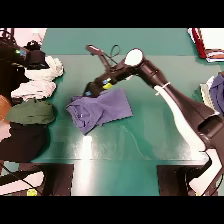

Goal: Fold the shirts.

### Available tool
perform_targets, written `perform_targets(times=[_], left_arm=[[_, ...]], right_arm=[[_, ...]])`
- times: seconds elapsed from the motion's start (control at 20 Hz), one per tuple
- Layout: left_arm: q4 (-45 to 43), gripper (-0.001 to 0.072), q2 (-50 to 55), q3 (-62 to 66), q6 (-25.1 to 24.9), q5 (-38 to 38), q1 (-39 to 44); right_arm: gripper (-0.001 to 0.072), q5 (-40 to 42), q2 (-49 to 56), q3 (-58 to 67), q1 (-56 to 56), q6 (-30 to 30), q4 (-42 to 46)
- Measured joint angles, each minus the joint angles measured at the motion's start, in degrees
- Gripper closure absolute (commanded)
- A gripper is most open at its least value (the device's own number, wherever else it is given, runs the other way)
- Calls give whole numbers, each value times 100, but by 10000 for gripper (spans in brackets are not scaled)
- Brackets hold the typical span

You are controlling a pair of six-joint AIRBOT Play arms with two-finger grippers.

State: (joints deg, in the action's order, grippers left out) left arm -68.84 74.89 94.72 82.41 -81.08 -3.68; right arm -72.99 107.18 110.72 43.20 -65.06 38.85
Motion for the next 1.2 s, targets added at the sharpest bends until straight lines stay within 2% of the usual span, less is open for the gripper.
perform_targets(times=[0.25,0.3,0.35,0.4,0.55,0.75,0.9,0.95,1.0,1.05,1.2], left_arm=[[35,679,-122,-177,-17,-258,-46],[52,531,-133,-302,-15,-249,-44],[57,272,-136,-476,2,-203,-44],[57,170,-136,-686,9,-122,-46],[90,169,-103,-1611,35,350,-46],[247,170,212,-2828,50,1202,-46],[544,170,656,-3211,17,1565,-46],[723,223,787,-3276,-39,1661,-46],[892,477,881,-3318,-98,1740,-44],[1045,683,955,-3338,-160,1808,-44],[1298,682,1040,-3174,-278,1849,-44]], right_arm=[[209,-85,-848,-1604,-1167,-415,691],[210,-66,-973,-1904,-1405,-492,745],[210,-57,-1082,-2181,-1622,-538,765],[210,-48,-1191,-2455,-1836,-579,756],[210,-20,-1399,-3082,-2280,-647,629],[210,-11,-1495,-3453,-2461,-682,555],[210,-9,-1517,-3543,-2455,-686,525],[210,-9,-1519,-3560,-2439,-688,514],[210,-13,-1521,-3569,-2428,-691,501],[210,-13,-1526,-3576,-2417,-691,494],[210,-24,-1526,-3591,-2406,-697,483]])
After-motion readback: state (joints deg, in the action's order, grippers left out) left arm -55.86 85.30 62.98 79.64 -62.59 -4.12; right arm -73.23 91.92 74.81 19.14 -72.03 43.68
